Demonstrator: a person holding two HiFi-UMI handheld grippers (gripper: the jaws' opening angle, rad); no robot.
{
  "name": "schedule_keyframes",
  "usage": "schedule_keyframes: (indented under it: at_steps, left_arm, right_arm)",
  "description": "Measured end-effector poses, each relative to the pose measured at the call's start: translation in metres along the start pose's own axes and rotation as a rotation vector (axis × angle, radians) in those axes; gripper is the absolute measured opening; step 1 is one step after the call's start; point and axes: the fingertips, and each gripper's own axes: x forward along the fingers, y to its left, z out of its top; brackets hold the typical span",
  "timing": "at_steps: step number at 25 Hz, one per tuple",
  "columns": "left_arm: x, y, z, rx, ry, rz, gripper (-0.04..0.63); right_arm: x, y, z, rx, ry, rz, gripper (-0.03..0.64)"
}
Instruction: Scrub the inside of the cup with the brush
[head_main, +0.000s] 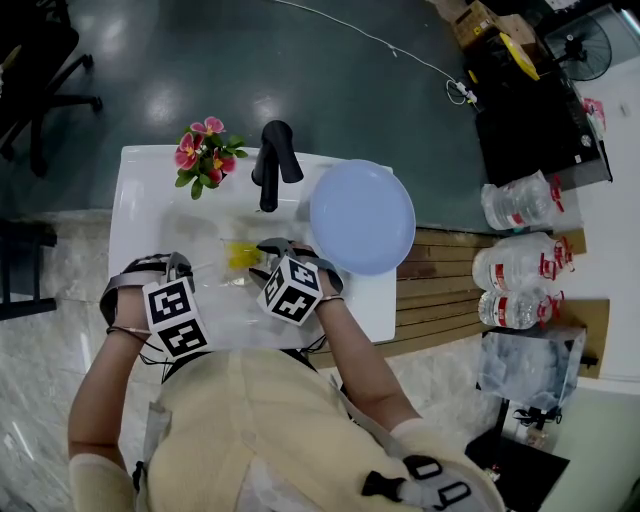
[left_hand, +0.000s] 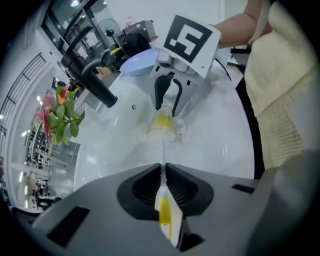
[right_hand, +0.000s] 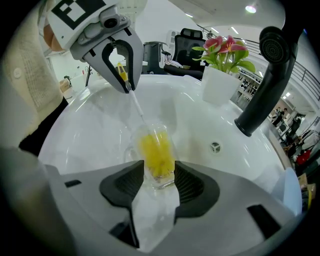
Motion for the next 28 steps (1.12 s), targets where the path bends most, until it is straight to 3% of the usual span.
schedule_keyframes:
  at_steps: [10,18,20,24,28]
  left_arm:
    - [-0.009,0.005,0.005,0.210,-0.043,0.102,0.044]
    - [-0.021,0.005,0.012,0.301,-0.127,0.156,0.044]
    - [-0.024,0.003,0.014,0.265,-0.155,0.139,0.044]
    - [-0.031,0.005,0.018,0.123,-0.210,0.090,0.043]
    - [-0.033,0.005,0.018,0.103,-0.213,0.087,0.043]
  right_arm:
    - [0.000,0.000,-0.001,-0.004,0.003,-0.003,0.198]
    - [0.001,0.000,-0.002,-0.024,0.015,-0.014,0.198]
    - [0.001,0.001,-0.002,-0.024,0.017,-0.016,0.198]
    - [0.001,0.000,-0.002,-0.031,0.022,-0.026,0.198]
    - [0.003,0.001,-0.002,-0.048,0.034,-0.040,0.201]
